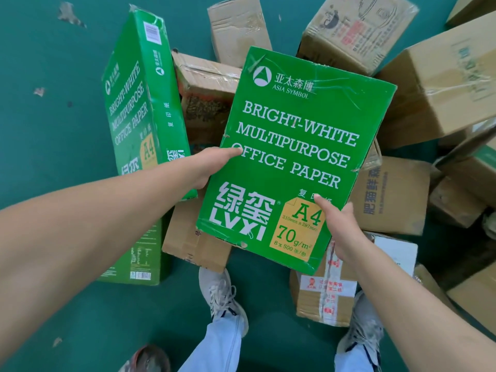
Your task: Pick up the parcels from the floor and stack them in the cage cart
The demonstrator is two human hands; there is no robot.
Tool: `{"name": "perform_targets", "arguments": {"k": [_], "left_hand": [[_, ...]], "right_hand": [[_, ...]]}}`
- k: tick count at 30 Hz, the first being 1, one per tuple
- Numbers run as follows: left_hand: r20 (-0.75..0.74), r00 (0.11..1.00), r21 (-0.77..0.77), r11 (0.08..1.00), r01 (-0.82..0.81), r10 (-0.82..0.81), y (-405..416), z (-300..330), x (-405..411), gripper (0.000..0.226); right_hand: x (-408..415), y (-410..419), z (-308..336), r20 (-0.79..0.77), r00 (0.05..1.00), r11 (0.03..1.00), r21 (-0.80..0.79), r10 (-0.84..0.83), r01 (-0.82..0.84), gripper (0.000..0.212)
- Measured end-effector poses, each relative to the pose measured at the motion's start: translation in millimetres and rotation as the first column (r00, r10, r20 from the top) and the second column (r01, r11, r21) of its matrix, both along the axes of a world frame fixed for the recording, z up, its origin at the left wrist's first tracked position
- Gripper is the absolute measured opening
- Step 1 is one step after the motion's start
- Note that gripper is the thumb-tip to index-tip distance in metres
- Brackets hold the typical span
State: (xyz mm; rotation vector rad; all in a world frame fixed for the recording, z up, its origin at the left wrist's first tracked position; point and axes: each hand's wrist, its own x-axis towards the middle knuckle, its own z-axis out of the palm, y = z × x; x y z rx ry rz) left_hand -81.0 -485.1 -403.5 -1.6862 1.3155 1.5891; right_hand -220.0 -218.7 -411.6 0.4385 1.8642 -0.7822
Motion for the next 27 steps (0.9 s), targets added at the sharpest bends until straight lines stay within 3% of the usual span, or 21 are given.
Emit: {"name": "perform_targets", "arguments": {"k": [3,7,13,19,22,27], "left_hand": [[-0.031,0.999,0.002,0.999,0.038,-0.038,-2,25,4,0.083],[-0.116,0.993,0.006,1.000,-0.007,0.007,4,96,8,0.072],[-0.164,0.984,-0.046,0.996,-0.073,0.064,18,235,28,0.076],[-0.166,0.982,-0.207,0.971,-0.119,0.085,70,399,76,0.091],[-0.203,0.951,-0.191,0.943,-0.272,0.234,111,475,101,0.104],[-0.303,0.850,-0.254,0.823,-0.507,0.430,207,604,147,0.085]], "right_hand": [[-3,7,30,-0.066,0.997,0.999,-0.014,0.032,-0.033,0.113],[-10,20,86,-0.147,0.989,0.993,-0.120,-0.027,0.010,0.061],[-21,27,204,-0.090,0.995,0.958,-0.280,0.041,-0.065,0.043],[-30,28,357,-0.068,0.975,0.906,-0.361,0.211,-0.221,0.039],[-34,31,426,-0.112,0.936,0.855,-0.384,0.333,-0.349,0.042],[-30,46,543,-0.207,0.796,0.700,-0.387,0.569,-0.601,0.049]]}}
